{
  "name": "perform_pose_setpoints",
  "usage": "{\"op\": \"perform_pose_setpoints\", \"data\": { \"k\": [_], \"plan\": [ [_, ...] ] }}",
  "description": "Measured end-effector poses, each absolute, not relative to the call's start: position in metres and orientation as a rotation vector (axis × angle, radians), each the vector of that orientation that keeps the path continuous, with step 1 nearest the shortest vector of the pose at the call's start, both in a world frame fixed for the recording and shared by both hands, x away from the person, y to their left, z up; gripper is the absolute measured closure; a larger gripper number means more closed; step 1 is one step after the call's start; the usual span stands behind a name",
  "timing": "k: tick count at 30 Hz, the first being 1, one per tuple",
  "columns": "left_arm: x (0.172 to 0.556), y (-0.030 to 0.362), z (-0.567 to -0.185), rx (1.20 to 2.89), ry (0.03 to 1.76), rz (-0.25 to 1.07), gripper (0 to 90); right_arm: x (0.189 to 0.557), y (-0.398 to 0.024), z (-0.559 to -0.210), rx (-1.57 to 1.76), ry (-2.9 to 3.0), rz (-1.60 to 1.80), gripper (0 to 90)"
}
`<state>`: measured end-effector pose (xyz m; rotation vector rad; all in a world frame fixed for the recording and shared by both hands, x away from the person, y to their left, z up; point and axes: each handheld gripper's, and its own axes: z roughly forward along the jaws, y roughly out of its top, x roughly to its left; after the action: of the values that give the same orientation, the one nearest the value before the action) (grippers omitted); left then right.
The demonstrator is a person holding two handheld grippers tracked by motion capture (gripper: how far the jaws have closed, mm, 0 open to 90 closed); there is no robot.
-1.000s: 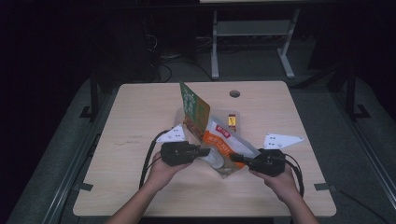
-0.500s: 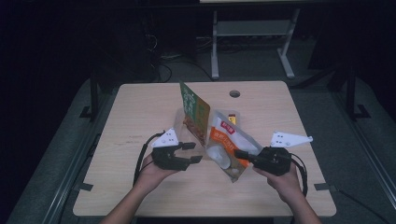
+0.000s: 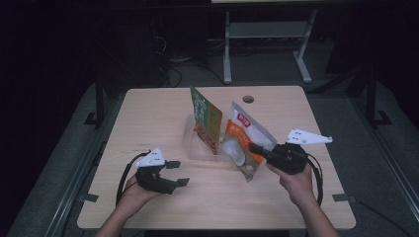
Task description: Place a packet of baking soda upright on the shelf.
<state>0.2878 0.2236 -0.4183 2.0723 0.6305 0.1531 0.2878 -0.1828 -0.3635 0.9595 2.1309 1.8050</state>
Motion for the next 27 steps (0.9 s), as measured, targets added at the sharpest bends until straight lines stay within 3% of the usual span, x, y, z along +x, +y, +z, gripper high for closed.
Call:
{"op": "perform_pose_setpoints", "data": {
  "k": [16,27],
  "plan": [
    [0.290,0.236,-0.418,2.040,0.660,0.178,25.7,0.333,-0.156,-0.352,1.055,1.971,1.760,90.0],
    [0.290,0.238,-0.419,2.039,0.664,0.173,25.4,0.356,-0.143,-0.364,1.106,1.915,1.682,90.0]
  ]
}}
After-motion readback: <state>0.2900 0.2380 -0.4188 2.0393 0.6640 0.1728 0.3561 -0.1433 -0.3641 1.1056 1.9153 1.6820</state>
